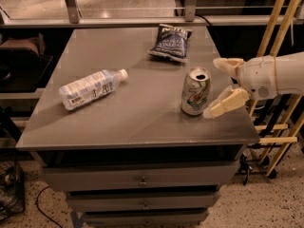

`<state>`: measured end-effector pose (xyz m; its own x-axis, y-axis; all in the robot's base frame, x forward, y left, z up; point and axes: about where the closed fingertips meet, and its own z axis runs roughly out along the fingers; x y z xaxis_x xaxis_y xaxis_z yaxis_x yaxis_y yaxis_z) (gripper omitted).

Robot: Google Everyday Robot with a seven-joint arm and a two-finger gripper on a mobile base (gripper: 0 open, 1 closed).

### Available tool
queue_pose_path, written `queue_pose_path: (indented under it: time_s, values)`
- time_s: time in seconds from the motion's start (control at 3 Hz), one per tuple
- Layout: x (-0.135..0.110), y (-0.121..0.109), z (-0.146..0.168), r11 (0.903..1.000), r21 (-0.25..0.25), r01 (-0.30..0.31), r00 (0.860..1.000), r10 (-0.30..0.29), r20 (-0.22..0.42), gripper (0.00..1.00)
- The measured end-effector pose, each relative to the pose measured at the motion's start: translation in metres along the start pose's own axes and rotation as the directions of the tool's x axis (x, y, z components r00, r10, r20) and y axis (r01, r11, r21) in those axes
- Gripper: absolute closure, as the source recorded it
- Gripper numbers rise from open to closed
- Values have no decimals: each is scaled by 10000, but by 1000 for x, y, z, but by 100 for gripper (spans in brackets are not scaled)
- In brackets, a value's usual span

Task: Knock 7up can over

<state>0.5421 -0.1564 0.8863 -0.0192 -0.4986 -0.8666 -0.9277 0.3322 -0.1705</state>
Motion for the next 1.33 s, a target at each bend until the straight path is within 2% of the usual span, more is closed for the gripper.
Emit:
queue_pose_path:
  time_s: [0.67, 1.0, 1.33]
  values:
    - [-14, 5, 19, 9983, -500, 290, 9969, -252, 746, 0]
    - [-16, 7, 26, 9967, -743, 319, 9963, -258, 821, 14]
    - [-17, 9, 31, 9949, -943, 358, 9963, -281, 817, 38]
